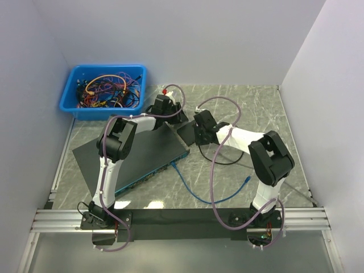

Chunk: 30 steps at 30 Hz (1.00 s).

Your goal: Insert the plug into the switch port

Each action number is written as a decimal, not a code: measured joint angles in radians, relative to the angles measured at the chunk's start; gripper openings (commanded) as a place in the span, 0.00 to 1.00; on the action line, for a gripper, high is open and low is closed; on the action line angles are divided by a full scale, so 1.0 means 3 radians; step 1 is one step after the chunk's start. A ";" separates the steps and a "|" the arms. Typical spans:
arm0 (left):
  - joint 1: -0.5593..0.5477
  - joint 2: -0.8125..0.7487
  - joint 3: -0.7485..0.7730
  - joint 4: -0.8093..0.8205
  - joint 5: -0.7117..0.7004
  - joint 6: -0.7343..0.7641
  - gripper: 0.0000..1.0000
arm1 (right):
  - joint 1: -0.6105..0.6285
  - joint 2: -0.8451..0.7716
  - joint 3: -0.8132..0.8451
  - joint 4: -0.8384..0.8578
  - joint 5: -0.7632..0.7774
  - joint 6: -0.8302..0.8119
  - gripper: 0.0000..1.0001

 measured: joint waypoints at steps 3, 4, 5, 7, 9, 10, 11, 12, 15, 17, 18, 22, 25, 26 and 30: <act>0.0000 0.0000 -0.0006 0.0009 0.0003 0.0001 0.43 | 0.0024 -0.0103 -0.0164 0.0106 0.0047 0.0009 0.00; 0.0000 0.0000 -0.0020 0.0029 0.0001 0.0004 0.42 | 0.0033 -0.0163 -0.0245 0.0127 0.0053 0.0013 0.00; 0.0000 0.0000 -0.0029 0.0047 0.0003 0.0003 0.42 | 0.0041 -0.0209 -0.0310 0.0123 0.0056 0.0014 0.00; 0.0000 -0.0003 -0.0079 0.0134 0.0001 0.0000 0.42 | 0.0069 -0.0295 -0.0473 0.0086 0.0072 0.0019 0.00; 0.0000 -0.0005 -0.0120 0.0209 0.0003 -0.0001 0.41 | 0.0085 -0.0327 -0.0558 0.0037 0.0083 0.0027 0.00; 0.0000 -0.0006 -0.0137 0.0244 0.0005 -0.0003 0.41 | 0.0090 -0.0332 -0.0576 0.0020 0.0081 0.0027 0.00; 0.0000 -0.0006 -0.0148 0.0271 0.0011 -0.0003 0.41 | 0.0092 -0.0332 -0.0579 0.0008 0.0079 0.0027 0.00; 0.0000 -0.0006 -0.0154 0.0286 0.0018 -0.0003 0.41 | 0.0097 -0.0332 -0.0577 0.0011 0.0069 0.0027 0.00; 0.0000 -0.0006 -0.0177 0.0328 0.0024 -0.0003 0.41 | 0.0106 -0.0329 -0.0572 0.0023 0.0056 0.0027 0.00; 0.0001 -0.0006 -0.0196 0.0366 0.0027 -0.0001 0.41 | 0.0108 -0.0323 -0.0572 0.0036 0.0053 0.0027 0.00; 0.0000 -0.0008 -0.0209 0.0387 0.0028 -0.0001 0.41 | 0.0108 -0.0318 -0.0572 0.0050 0.0053 0.0025 0.00; 0.0000 -0.0013 -0.0249 0.0459 0.0041 0.0001 0.41 | 0.0109 -0.0281 -0.0567 0.0141 0.0053 0.0018 0.00; 0.0000 -0.0017 -0.0277 0.0504 0.0051 0.0000 0.41 | 0.0109 -0.0268 -0.0557 0.0209 0.0053 -0.0014 0.00; 0.0000 -0.0018 -0.0285 0.0515 0.0052 0.0000 0.41 | 0.0109 -0.0268 -0.0556 0.0237 0.0055 -0.0027 0.00; 0.0000 -0.0018 -0.0290 0.0529 0.0057 0.0000 0.41 | 0.0109 -0.0264 -0.0537 0.0331 0.0056 -0.0055 0.00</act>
